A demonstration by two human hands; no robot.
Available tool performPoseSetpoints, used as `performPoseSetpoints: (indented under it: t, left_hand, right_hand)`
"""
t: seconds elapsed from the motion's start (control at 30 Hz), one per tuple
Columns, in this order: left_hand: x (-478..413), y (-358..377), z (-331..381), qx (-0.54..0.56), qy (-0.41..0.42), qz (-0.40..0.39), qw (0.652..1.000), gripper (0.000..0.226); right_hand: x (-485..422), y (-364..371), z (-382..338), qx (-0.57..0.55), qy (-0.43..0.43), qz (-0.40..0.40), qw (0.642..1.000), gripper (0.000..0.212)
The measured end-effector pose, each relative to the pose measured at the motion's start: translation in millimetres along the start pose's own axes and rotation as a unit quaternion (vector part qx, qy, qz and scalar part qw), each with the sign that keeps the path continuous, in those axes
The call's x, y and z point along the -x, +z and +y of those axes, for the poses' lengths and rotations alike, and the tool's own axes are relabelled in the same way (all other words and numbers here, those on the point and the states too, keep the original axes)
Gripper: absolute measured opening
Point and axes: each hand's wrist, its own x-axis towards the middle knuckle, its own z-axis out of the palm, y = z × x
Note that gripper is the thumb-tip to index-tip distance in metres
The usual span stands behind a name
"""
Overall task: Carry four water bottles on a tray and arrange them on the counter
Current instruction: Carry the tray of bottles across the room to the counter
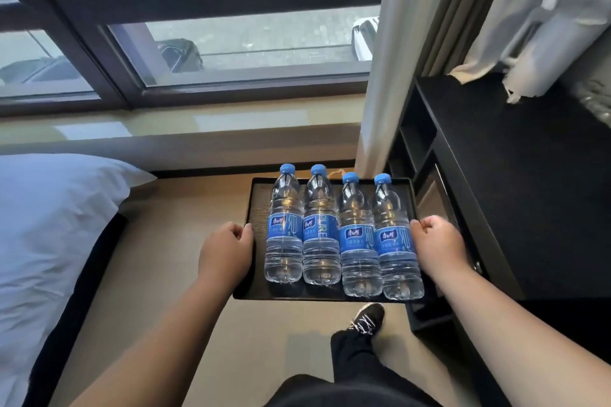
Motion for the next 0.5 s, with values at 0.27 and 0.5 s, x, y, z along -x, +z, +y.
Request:
performPoseSetpoints:
  t: [0.27, 0.5]
  left_hand:
    - [-101, 34, 53, -0.001, -0.007, -0.004, 1.0, 0.036]
    - [-176, 57, 134, -0.018, 0.002, 0.0, 1.0, 0.034]
  right_hand:
    - [-112, 12, -34, -0.002, -0.01, -0.004, 1.0, 0.024]
    - [-218, -13, -65, 0.006, -0.003, -0.016, 1.0, 0.029]
